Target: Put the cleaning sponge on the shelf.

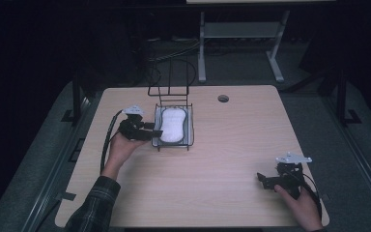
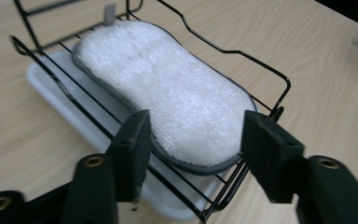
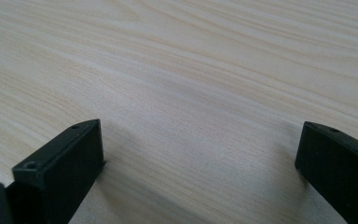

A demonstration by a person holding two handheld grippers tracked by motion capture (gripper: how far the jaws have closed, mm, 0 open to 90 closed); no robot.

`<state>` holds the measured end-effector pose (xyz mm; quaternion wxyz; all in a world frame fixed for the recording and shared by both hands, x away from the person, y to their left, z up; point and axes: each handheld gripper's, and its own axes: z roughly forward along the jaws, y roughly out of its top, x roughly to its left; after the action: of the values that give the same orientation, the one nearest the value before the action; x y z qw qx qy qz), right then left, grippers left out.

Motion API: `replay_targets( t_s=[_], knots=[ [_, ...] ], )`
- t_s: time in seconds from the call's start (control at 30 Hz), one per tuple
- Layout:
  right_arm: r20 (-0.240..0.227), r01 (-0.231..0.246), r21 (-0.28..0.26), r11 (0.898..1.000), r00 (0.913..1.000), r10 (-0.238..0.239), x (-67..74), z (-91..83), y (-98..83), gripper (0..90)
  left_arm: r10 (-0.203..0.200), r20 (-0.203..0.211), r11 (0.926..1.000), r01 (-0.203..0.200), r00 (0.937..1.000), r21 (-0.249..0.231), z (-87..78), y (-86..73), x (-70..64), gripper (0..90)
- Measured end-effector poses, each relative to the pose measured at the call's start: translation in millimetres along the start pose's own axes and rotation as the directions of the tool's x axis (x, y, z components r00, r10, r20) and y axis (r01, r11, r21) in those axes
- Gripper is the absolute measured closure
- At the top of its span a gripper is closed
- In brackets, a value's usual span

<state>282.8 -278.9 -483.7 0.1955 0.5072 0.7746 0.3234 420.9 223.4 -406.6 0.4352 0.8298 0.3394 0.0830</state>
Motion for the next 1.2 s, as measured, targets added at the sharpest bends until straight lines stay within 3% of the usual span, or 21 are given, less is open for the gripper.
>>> replay_targets(
  t_s=[0.07, 0.1, 0.17, 0.2, 0.43, 0.6, 1.2],
  knots=[
    [0.0, 0.0, 0.0, 1.0, 1.0, 0.0, 0.0, 0.0, 0.0, 0.6, -0.007, -0.008, 1.0, 0.007, 0.9999, -0.004, -2.1, -0.7, -0.7, 30.6],
    [0.0, 0.0, 0.0, 1.0, 1.0, 0.0, 0.0, 0.0, 0.0, 0.6, -0.007, -0.017, 1.0, 0.007, 0.9998, -0.006, -4.0, -1.5, -1.4, 30.6],
    [0.0, 0.0, 0.0, 1.0, 1.0, 0.0, 0.0, 0.0, 0.0, 0.6, 0.011, -0.055, 0.9999, -0.01, 0.9984, 0.01, -9.8, -4.6, -5.1, 22.7],
    [0.0, 0.0, 0.0, 1.0, 1.0, 0.0, 0.0, 0.0, 0.0, 0.6, 0.011, -0.055, 0.9999, -0.01, 0.9984, 0.01, -9.8, -4.6, -5.1, 19.8],
    [0.0, 0.0, 0.0, 1.0, 1.0, 0.0, 0.1, -0.1, 0.0, 0.6, 0.03, -0.086, 0.9989, -0.026, 0.9958, 0.037, -24.4, -14.6, -17.5, 13.5],
    [0.001, 0.0, 0.0, 1.0, 1.0, 0.0, 0.2, -0.1, -0.1, 0.6, 0.039, -0.114, 0.9976, -0.032, 0.9927, 0.062, -36.3, -30.1, -26.6, 12.9],
    [0.0, -0.001, 0.002, 1.0, 1.0, 0.001, 0.8, -0.6, -0.5, 0.6, 0.056, -0.143, 0.9941, -0.041, 0.9881, 0.1, -61.7, -82.3, -54.3, 13.0]
  ],
)
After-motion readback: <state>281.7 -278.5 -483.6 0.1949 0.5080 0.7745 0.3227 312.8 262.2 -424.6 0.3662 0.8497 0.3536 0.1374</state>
